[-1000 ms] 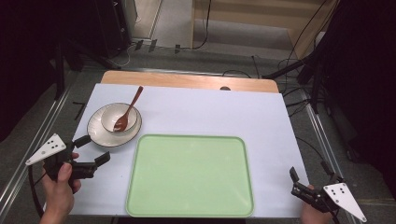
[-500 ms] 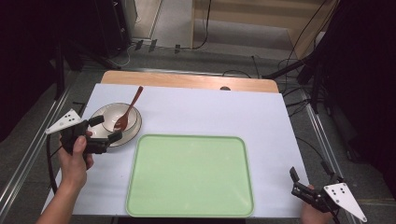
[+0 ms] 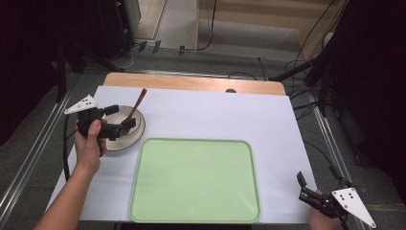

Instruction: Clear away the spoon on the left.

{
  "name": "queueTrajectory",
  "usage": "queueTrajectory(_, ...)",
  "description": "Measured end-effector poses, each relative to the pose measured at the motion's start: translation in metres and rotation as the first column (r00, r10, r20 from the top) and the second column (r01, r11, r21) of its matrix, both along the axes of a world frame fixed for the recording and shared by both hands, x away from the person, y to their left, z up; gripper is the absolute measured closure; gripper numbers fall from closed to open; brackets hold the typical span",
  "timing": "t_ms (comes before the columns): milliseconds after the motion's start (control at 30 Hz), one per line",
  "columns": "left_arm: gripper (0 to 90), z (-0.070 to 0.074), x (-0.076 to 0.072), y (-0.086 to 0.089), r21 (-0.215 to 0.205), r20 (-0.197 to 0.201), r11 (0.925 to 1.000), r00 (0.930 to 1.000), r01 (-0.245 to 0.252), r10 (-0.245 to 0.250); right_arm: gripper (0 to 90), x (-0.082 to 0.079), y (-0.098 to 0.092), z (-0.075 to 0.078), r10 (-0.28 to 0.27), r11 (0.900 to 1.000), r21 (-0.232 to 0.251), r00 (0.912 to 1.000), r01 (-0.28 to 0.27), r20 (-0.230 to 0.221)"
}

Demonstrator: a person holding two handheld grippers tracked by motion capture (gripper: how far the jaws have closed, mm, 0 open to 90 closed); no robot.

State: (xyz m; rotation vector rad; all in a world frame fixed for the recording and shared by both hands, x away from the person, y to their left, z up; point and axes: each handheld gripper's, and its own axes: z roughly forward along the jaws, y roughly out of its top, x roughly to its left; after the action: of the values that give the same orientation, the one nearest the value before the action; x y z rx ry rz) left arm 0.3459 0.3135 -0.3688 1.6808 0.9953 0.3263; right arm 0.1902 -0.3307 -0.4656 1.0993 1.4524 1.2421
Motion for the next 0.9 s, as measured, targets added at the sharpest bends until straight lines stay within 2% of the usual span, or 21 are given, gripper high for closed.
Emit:
queueTrajectory(100,0.0,-0.001,0.008,-0.001,0.007,-0.016,0.9999,0.9998,-0.009,0.009,0.0,0.0,0.0,0.0,0.0,1.0,-0.001,1.0,0.0,-0.001)
queueTrajectory(133,0.0,-0.003,0.016,-0.002,0.014,-0.031,0.9998,0.9994,-0.016,0.016,0.0,0.0,0.0,0.0,0.002,1.0,-0.001,1.0,-0.002,-0.001)
queueTrajectory(233,0.0,-0.005,0.024,-0.002,0.005,-0.04,0.9997,0.9989,-0.024,0.024,0.0,0.0,0.0,0.0,0.003,1.0,-0.001,1.0,-0.003,0.0)
queueTrajectory(267,0.0,-0.007,0.031,-0.003,0.005,-0.057,0.9994,0.9978,-0.033,0.033,0.0,0.0,0.0,0.0,0.004,1.0,-0.002,1.0,-0.004,0.0)
queueTrajectory(300,0.0,-0.007,0.031,-0.003,0.005,-0.057,0.9994,0.9978,-0.033,0.033,0.0,0.0,0.0,0.0,0.004,1.0,-0.002,1.0,-0.004,0.0)
queueTrajectory(400,0.0,-0.009,0.045,-0.004,0.006,-0.086,0.9988,0.9951,-0.048,0.048,0.0,0.0,0.0,0.0,0.005,1.0,-0.003,1.0,-0.005,-0.001)
queueTrajectory(500,0.0,-0.008,0.054,-0.006,-0.003,-0.118,0.9988,0.9918,-0.049,0.048,0.0,0.0,0.0,0.0,0.005,1.0,-0.001,1.0,-0.005,-0.001)
queueTrajectory(633,0.0,-0.008,0.062,-0.009,0.006,-0.131,0.9984,0.9898,-0.057,0.057,0.0,0.0,0.0,0.0,0.007,1.0,-0.002,1.0,-0.007,-0.002)
queueTrajectory(700,0.0,-0.01,0.071,-0.011,0.04,-0.163,0.9967,0.9837,-0.071,0.076,0.0,0.0,0.0,0.0,0.004,1.0,-0.001,1.0,-0.004,-0.001)
queueTrajectory(767,4.1,-0.011,0.075,-0.012,0.056,-0.17,0.993,0.979,-0.104,0.112,0.0,0.0,0.0,0.0,0.005,1.0,0.001,1.0,-0.005,-0.001)
queueTrajectory(833,6.5,-0.013,0.082,-0.011,0.067,-0.213,0.991,0.9688,-0.115,0.127,0.0,0.0,0.0,0.0,0.005,1.0,0.001,1.0,-0.005,-0.001)
queueTrajectory(867,10.9,-0.014,0.085,-0.012,0.077,-0.239,0.9882,0.9596,-0.133,0.148,0.0,0.0,0.0,0.0,0.005,1.0,0.002,1.0,-0.005,-0.002)
queueTrajectory(900,14.7,-0.014,0.085,-0.012,0.077,-0.239,0.9882,0.9596,-0.133,0.148,0.0,0.0,0.0,0.0,0.006,1.0,0.003,1.0,-0.006,-0.001)
